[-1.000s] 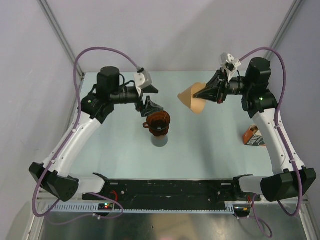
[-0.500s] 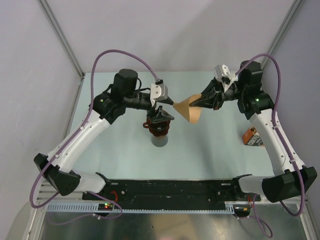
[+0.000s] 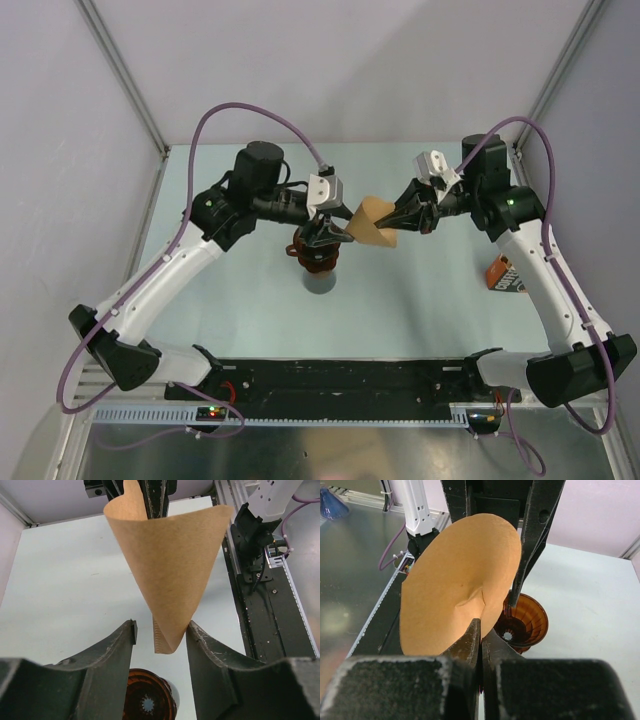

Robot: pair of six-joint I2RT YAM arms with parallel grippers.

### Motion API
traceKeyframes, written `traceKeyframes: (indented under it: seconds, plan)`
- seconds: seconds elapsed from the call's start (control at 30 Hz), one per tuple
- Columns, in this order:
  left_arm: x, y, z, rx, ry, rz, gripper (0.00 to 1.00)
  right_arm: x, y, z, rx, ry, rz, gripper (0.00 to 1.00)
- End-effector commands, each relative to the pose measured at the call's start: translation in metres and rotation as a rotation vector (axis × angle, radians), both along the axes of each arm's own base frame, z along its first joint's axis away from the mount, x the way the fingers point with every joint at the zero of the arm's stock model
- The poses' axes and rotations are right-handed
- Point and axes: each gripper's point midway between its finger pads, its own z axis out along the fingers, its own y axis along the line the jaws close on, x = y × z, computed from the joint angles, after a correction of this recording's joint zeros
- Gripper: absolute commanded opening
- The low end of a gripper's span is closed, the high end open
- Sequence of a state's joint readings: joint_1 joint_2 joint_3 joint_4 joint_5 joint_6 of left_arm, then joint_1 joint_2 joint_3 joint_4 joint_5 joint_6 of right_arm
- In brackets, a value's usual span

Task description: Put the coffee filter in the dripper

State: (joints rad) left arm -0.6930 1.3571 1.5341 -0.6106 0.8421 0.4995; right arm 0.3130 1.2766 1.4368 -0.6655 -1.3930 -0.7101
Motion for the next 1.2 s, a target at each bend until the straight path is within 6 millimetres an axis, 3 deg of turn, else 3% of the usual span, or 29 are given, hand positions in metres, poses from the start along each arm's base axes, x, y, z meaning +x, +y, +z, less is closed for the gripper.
traceKeyframes:
  seconds: [0.0,0.27,0.87,1.07,1.17]
  plan:
    - [-0.004,-0.001,0.009,-0.020,-0.054,-0.021,0.50,-0.005,0.000,0.015,0.011,-0.070,0.003,0.00]
    - [-0.001,-0.002,0.003,-0.006,-0.067,-0.017,0.57,-0.005,-0.001,0.017,0.017,-0.085,0.005,0.00]
    - [0.000,-0.007,0.003,-0.010,-0.059,-0.040,0.27,-0.006,0.004,0.025,0.023,-0.081,0.003,0.00]
    - [-0.004,-0.005,0.007,-0.017,-0.065,-0.039,0.23,-0.005,-0.001,0.020,0.005,-0.051,-0.024,0.00]
    - [-0.004,-0.003,0.008,-0.019,-0.064,-0.036,0.16,-0.002,-0.005,0.019,-0.004,-0.045,-0.050,0.14]
